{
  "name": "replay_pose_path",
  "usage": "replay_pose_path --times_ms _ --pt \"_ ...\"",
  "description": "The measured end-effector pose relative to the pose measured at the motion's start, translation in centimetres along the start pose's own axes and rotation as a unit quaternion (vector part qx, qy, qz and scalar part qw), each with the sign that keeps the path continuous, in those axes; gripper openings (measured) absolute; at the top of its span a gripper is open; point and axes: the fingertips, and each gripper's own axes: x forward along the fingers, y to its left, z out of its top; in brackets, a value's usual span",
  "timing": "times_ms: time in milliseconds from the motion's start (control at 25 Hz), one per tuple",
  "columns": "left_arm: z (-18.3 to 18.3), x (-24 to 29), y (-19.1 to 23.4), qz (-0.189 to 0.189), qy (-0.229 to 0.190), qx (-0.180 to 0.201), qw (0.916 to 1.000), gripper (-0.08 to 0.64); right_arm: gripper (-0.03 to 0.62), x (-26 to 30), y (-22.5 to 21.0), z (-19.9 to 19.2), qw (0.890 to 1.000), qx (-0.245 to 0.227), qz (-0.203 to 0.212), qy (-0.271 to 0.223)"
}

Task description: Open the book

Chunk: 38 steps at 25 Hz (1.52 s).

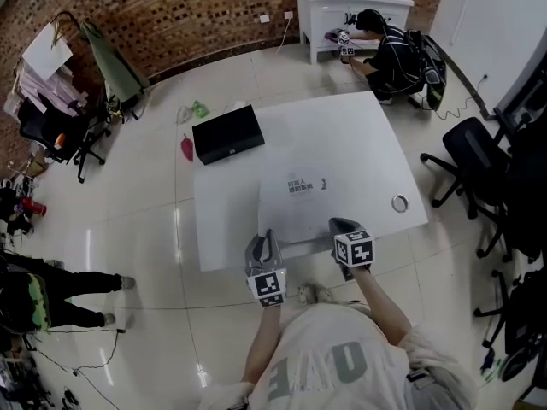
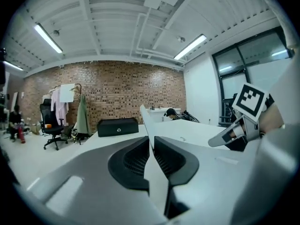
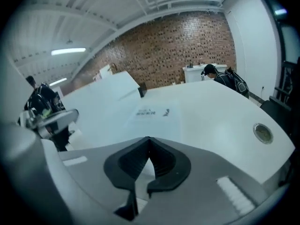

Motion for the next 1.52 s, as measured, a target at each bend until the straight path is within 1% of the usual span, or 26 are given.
replay_pose_path --times_ms 80,120,200,320,400,520,560,680,720,840,920,960,1040,1440,1520 --pt "-1.1 -0.5 1.3 0.017 0.017 -0.005 0.9997 0.054 0.003 0.8 -1.1 -2.0 0.999 -0.024 -0.027 0.037" --pt "-1.7 -0.7 1.9 0.024 0.026 -0.008 0.9993 0.059 0.003 1.0 -1.3 -2.5 0.998 -0.033 -0.033 0.045" --pt "-3.0 -1.0 3.0 0.037 0.047 -0.016 0.9981 0.073 0.005 1.1 -1.4 -2.8 0.998 -0.025 -0.032 0.041" --pt "-5.2 -1.2 4.4 0.056 0.078 -0.018 0.9952 0.095 0.003 1.1 -1.3 -2.7 0.999 0.011 -0.021 0.028" --pt "-6.4 -1.2 4.9 0.066 0.089 -0.016 0.9937 0.098 0.003 1.2 -1.1 -2.8 0.999 0.002 -0.022 0.029" --pt "-8.4 -0.8 5.4 0.068 0.106 -0.039 0.9913 0.107 0.003 1.2 -1.0 -2.7 0.999 -0.014 -0.025 0.028" --pt "-8.7 -0.8 5.5 0.066 0.111 -0.039 0.9908 0.111 0.003 1.3 -1.0 -2.6 0.999 -0.014 -0.024 0.027" --pt "-9.2 -0.6 5.7 0.075 0.119 -0.018 0.9899 0.132 0.003 1.2 -1.0 -2.3 0.999 -0.016 -0.025 0.025" --pt "-9.2 -0.7 5.9 0.083 0.124 -0.01 0.9888 0.152 0.003 1.2 -1.1 -2.4 0.999 -0.018 -0.027 0.024" --pt "-9.6 -0.8 6.8 0.107 0.141 0.001 0.9841 0.258 0.003 1.2 -1.1 -2.5 0.999 -0.019 -0.029 0.023" --pt "-10.2 -0.8 7.3 0.115 0.151 0.003 0.9819 0.299 0.003 1.2 -1.1 -2.5 0.999 -0.019 -0.029 0.022" --pt "-10.4 -0.9 7.5 0.118 0.153 0.004 0.9811 0.343 0.003 1.2 -1.1 -2.5 0.999 -0.02 -0.029 0.022" --pt "-10.6 -1.0 7.8 0.12 0.154 0.002 0.9807 0.37 0.003 1.2 -1.1 -2.6 0.999 -0.022 -0.031 0.022" --pt "-10.7 -0.8 7.8 0.111 0.151 -0.001 0.9824 0.377 0.003 1.3 -1.2 -2.6 0.998 -0.047 -0.043 0.015" --pt "-10.7 -0.7 7.8 0.109 0.154 -0.003 0.982 0.377 0.003 1.4 -1.3 -2.6 0.998 -0.045 -0.041 0.02"
